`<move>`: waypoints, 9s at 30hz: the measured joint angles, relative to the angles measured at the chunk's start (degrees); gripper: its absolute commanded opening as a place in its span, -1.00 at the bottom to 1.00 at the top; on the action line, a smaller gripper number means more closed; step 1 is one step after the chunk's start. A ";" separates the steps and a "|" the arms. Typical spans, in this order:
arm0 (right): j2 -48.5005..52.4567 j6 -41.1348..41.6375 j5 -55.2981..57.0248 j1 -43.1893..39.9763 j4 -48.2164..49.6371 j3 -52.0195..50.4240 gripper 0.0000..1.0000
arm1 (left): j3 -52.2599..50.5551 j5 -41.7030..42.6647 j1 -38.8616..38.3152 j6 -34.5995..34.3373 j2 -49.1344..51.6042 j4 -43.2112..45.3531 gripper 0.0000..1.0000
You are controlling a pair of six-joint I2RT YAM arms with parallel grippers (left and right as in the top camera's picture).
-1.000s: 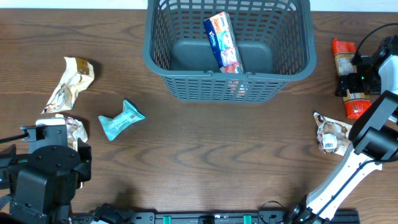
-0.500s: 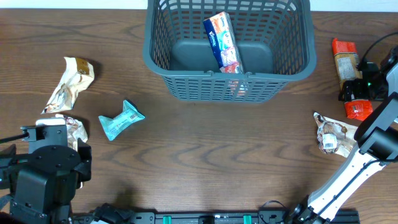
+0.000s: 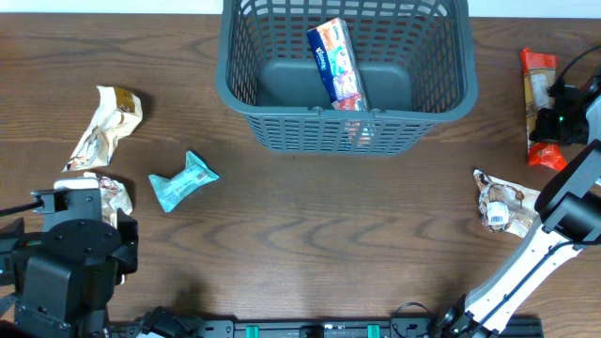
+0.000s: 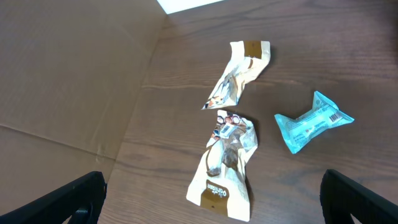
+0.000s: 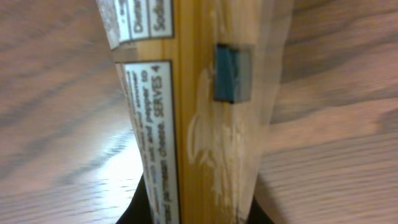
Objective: Pack container
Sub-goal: 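Grasp the pasta bag with the right gripper, then lift the pasta bag with right gripper and lower it into the basket, then open right gripper and retract it toward the right wrapper, then grasp the tan wrapper on the right with the right gripper, then carry the tan wrapper with right gripper into the basket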
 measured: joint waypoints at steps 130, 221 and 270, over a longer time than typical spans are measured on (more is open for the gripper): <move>-27.08 73.13 14.47 10.19 -41.22 14.27 0.98 | 0.00 -0.02 0.00 -0.02 0.00 0.04 0.97; -29.59 81.81 11.58 3.10 5.57 -45.79 0.98 | 0.00 -0.20 0.00 0.00 -0.02 0.07 0.97; -47.25 71.84 -3.72 1.07 1.55 -4.28 -0.97 | 0.00 -0.20 0.00 0.00 -0.02 0.04 0.97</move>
